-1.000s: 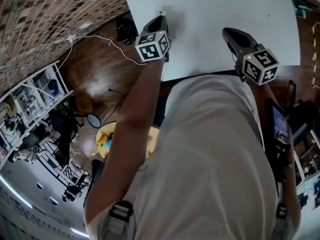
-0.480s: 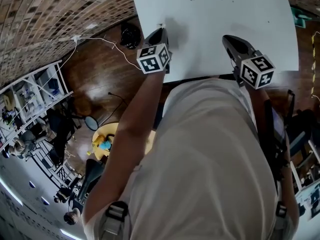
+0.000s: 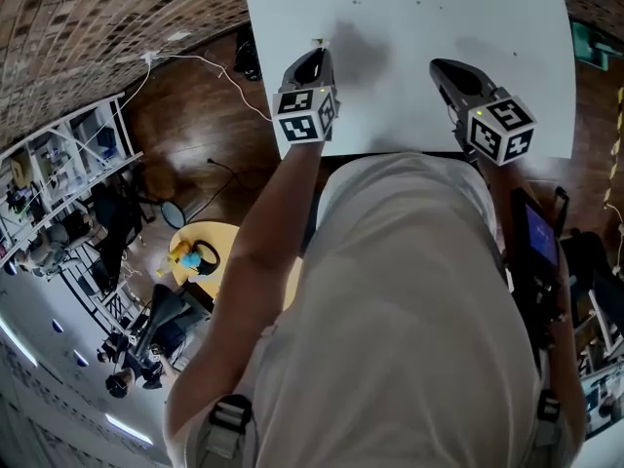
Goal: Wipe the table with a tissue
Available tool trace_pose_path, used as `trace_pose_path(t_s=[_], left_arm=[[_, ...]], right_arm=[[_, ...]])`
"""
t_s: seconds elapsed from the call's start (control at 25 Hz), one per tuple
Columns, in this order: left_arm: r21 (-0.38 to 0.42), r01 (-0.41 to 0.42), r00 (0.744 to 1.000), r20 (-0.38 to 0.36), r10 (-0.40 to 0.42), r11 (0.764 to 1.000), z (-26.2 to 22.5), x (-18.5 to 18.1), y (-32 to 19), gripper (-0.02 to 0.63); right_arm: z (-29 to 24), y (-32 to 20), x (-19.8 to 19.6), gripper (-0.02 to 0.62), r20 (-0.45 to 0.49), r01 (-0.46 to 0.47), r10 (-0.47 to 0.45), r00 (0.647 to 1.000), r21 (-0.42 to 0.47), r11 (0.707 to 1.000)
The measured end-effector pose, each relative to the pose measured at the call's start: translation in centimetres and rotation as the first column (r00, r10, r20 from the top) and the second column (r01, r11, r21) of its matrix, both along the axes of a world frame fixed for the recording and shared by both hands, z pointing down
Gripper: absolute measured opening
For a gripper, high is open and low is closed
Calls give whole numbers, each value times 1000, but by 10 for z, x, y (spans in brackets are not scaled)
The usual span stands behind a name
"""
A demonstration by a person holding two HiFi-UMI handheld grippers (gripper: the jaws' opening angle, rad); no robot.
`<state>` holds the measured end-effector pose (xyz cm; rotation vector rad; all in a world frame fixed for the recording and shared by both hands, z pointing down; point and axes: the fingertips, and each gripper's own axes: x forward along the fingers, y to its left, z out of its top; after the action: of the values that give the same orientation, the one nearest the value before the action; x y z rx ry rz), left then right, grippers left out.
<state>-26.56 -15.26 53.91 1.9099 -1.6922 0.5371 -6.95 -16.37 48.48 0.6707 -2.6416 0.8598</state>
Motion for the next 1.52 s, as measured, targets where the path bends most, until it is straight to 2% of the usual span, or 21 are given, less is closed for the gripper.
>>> trace_pose_path(t_s=[0.08, 0.12, 0.2, 0.24, 0.28, 0.32, 0.36, 0.44, 0.52, 0.64, 0.8, 1.12, 1.24, 1.52], left_arm=[[0, 28, 999, -46, -28, 1000, 0, 7, -12, 21], [0, 53, 993, -105, -53, 999, 1, 10, -20, 21], [-10, 122, 956, -266, -120, 993, 6, 11, -36, 21], [-19, 152, 934, -325, -150, 988, 10, 9, -45, 21], [-26, 171, 922, -347, -169, 985, 13, 6, -54, 21], [-33, 176, 926, -333, -176, 984, 16, 4, -62, 21], [-40, 168, 941, -292, -172, 985, 20, 2, -70, 21], [-59, 134, 973, -180, -143, 989, 27, 3, -83, 21], [-69, 100, 991, -88, -105, 993, 29, 6, -94, 21], [-80, 57, 998, 3, -57, 995, 33, 10, -107, 21], [-99, 10, 996, 87, -2, 995, 43, 18, -120, 21], [-163, -49, 991, 115, 69, 985, 55, 33, -125, 20], [-167, -67, 992, 99, 85, 984, 62, 39, -124, 20], [-185, -168, 980, 77, 185, 968, 62, 74, -118, 18]], right_arm=[[-4, -6, 9, 8, 12, 14, -14, 1000, -5, 1000], [-6, -10, 14, 8, 18, 17, -17, 1000, -8, 1000], [-10, -16, 23, 8, 27, 22, -21, 999, -14, 1000], [-11, -18, 27, 8, 30, 25, -24, 999, -17, 1000], [-12, -19, 31, 8, 32, 28, -27, 999, -19, 999], [-11, -20, 35, 8, 31, 29, -28, 999, -22, 999], [-10, -21, 41, 8, 29, 27, -26, 999, -26, 999], [-7, -22, 54, 8, 22, 13, -12, 1000, -35, 999], [-5, -24, 65, 8, 15, 0, 1, 1000, -41, 999], [-2, -27, 77, 8, 12, -14, 15, 1000, -44, 999], [0, -31, 94, 8, 13, -40, 41, 999, -54, 998], [0, -35, 100, 8, 18, -64, 65, 998, -57, 996], [1, -34, 101, 8, 19, -68, 69, 997, -60, 996], [-2, -38, 102, 8, 22, -75, 76, 997, -52, 996]])
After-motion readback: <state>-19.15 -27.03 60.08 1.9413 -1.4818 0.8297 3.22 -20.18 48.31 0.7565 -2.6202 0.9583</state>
